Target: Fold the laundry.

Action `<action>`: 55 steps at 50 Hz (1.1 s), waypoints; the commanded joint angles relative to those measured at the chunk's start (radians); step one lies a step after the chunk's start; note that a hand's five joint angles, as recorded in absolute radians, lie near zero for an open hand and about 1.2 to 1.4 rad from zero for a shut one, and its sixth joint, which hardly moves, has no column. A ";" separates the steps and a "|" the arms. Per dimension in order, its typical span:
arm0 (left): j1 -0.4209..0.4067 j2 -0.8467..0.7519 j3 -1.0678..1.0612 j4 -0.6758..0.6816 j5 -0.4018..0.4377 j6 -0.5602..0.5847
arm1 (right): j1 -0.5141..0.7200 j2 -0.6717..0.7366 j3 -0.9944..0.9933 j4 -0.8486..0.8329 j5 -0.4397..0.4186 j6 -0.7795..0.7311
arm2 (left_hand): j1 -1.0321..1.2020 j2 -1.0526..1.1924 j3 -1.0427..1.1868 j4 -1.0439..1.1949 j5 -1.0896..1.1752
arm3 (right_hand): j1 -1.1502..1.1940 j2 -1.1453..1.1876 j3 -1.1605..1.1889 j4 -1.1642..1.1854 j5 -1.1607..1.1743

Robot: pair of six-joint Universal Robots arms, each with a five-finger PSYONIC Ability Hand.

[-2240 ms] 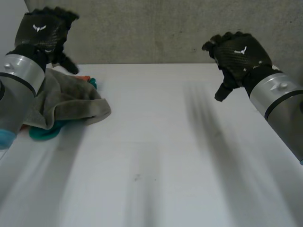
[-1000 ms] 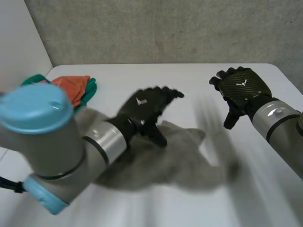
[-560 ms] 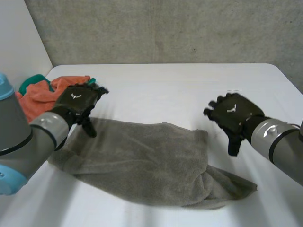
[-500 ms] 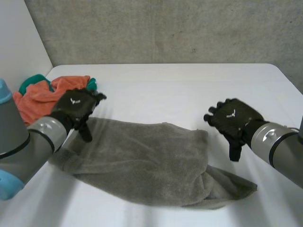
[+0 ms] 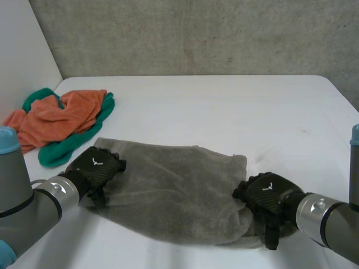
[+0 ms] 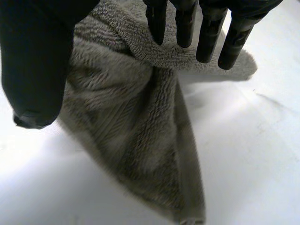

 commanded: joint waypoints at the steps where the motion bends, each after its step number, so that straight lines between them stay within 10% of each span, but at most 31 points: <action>1: 0.007 -0.096 0.023 0.007 -0.004 0.002 | -0.005 -0.004 0.051 -0.036 -0.005 -0.019 | 0.423 0.429 0.430 0.429 0.425 | 0.104 0.064 0.060 0.068 0.047; 9: 0.016 -0.124 0.041 0.013 -0.001 0.000 | 0.012 0.020 0.097 -0.182 -0.004 -0.003 | 0.887 0.893 0.894 0.893 0.889 | 0.312 0.272 0.268 0.276 0.255; 16: -0.004 -0.117 0.049 0.005 -0.007 -0.004 | 0.006 0.034 0.080 -0.290 0.011 0.042 | 0.976 0.981 0.983 0.981 0.978 | 1.200 1.161 1.157 1.165 1.144; 34: -0.088 0.301 0.221 -0.122 -0.007 -0.371 | -0.002 -0.211 -0.277 -0.015 0.004 0.070 | 0.976 0.981 0.983 0.981 0.978 | 1.201 1.161 1.157 1.165 1.144; 41: -0.088 0.120 0.290 -0.072 -0.021 -0.379 | 0.012 -0.124 -0.334 -0.007 0.018 0.075 | 0.976 0.981 0.983 0.981 0.978 | 1.167 1.128 1.123 1.131 1.110; 46: -0.094 -0.084 0.414 -0.048 -0.111 -0.376 | 0.012 -0.015 -0.331 0.034 0.024 0.069 | 0.976 0.981 0.983 0.981 0.978 | 0.336 0.297 0.293 0.301 0.280; 55: -0.100 -0.354 0.636 -0.035 -0.230 -0.353 | -0.003 -0.038 -0.259 0.183 0.010 0.047 | 0.976 0.981 0.983 0.981 0.978 | 0.379 0.340 0.336 0.344 0.323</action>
